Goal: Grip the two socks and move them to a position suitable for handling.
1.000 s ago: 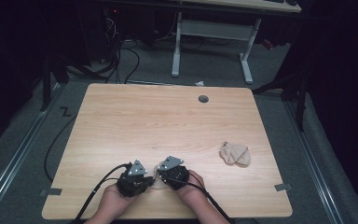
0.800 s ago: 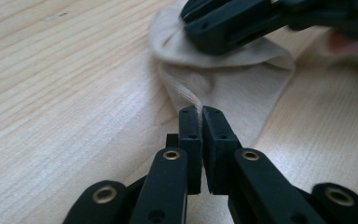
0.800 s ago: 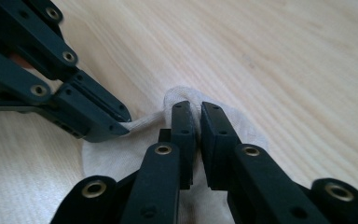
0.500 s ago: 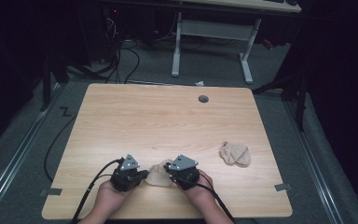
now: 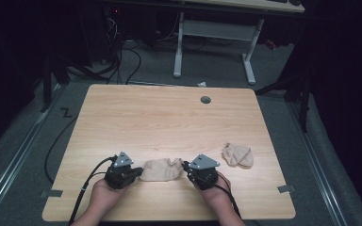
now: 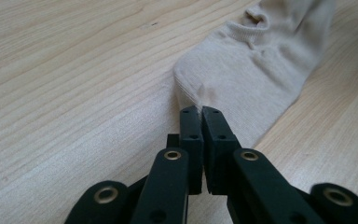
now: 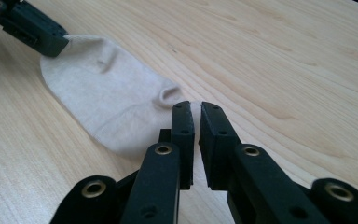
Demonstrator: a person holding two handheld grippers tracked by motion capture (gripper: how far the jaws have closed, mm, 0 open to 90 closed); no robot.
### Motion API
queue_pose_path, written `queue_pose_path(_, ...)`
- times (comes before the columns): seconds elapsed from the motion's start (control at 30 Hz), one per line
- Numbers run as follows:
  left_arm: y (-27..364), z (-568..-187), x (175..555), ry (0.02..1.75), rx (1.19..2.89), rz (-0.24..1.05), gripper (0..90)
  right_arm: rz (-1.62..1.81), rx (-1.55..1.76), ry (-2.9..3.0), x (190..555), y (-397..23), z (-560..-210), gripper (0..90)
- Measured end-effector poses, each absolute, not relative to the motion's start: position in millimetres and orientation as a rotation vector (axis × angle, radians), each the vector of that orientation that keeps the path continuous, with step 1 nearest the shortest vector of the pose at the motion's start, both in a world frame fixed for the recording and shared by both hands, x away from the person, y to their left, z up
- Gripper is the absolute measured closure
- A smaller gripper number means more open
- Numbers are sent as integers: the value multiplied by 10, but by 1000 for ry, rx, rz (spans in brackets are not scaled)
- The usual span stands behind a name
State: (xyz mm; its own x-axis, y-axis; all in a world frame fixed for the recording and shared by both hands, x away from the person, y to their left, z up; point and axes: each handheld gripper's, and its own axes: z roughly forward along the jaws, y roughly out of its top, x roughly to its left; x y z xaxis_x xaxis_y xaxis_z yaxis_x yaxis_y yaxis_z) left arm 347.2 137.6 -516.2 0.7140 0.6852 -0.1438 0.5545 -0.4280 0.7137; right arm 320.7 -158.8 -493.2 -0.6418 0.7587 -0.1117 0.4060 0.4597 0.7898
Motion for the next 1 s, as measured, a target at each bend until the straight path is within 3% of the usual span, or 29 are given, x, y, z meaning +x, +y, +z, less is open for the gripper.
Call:
queue_pose_path(0.1, 1389, -5157, 3475, 940, 2141, 212, 846, 1046, 987, 2254, 3214, -1615, -4938, 844)
queue_pose_path(0.23, 1395, -5100, 3465, 930, 2111, 266, 696, 1027, 983, 2261, 3261, -1578, -4975, 844)
queue_pose_path(0.3, 1375, -5049, 3449, 892, 2086, 298, 672, 1021, 991, 2271, 3314, -1555, -5010, 844)
queue_pose_path(0.4, 1305, -5016, 3453, 852, 2090, 356, 701, 1002, 1015, 2296, 3402, -1516, -5073, 846)
queue_pose_path(0.53, 1261, -5158, 3518, 876, 2152, 338, 783, 958, 1024, 2346, 3474, -1467, -5164, 848)
queue_pose_path(0.73, 1286, -5255, 3536, 887, 2199, 289, 788, 909, 1003, 2396, 3443, -1457, -5234, 847)
queue_pose_path(1.0, 1276, -5230, 3386, 812, 2249, 207, 770, 931, 980, 2439, 3113, -1551, -5228, 835)
